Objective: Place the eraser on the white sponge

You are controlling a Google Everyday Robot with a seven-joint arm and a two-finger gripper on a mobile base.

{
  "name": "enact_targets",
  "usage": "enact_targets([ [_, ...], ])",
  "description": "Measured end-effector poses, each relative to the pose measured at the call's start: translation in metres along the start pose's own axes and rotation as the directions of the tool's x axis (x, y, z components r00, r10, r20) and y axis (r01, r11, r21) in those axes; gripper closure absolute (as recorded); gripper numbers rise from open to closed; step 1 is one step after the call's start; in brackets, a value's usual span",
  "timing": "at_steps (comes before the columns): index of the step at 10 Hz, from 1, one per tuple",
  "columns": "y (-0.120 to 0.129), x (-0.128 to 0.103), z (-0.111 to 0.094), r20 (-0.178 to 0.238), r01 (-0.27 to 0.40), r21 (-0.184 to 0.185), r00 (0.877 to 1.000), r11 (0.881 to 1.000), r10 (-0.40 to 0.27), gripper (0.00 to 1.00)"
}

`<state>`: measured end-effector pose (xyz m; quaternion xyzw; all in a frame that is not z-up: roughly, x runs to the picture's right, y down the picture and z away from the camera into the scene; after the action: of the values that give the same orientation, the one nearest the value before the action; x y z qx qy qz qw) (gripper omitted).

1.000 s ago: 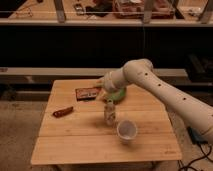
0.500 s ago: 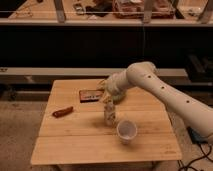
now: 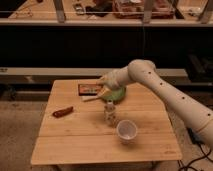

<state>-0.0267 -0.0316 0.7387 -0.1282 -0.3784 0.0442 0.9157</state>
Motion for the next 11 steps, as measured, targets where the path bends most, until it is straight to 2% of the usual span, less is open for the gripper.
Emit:
enact_targets([
  [1, -0.021, -0.007, 0.000, 0.039, 0.016, 0.025, 0.999, 1.000, -0.017, 1.00],
  [5, -0.057, -0.017, -0.003, 0.103, 0.060, 0.071, 0.992, 0.996, -0.067, 1.00],
  [8, -0.065, -0.013, 0.001, 0.123, 0.069, 0.073, 0.989, 0.995, -0.077, 1.00],
  [11, -0.061, -0.002, 0.020, 0.141, 0.070, 0.054, 0.987, 0.996, -0.077, 1.00],
])
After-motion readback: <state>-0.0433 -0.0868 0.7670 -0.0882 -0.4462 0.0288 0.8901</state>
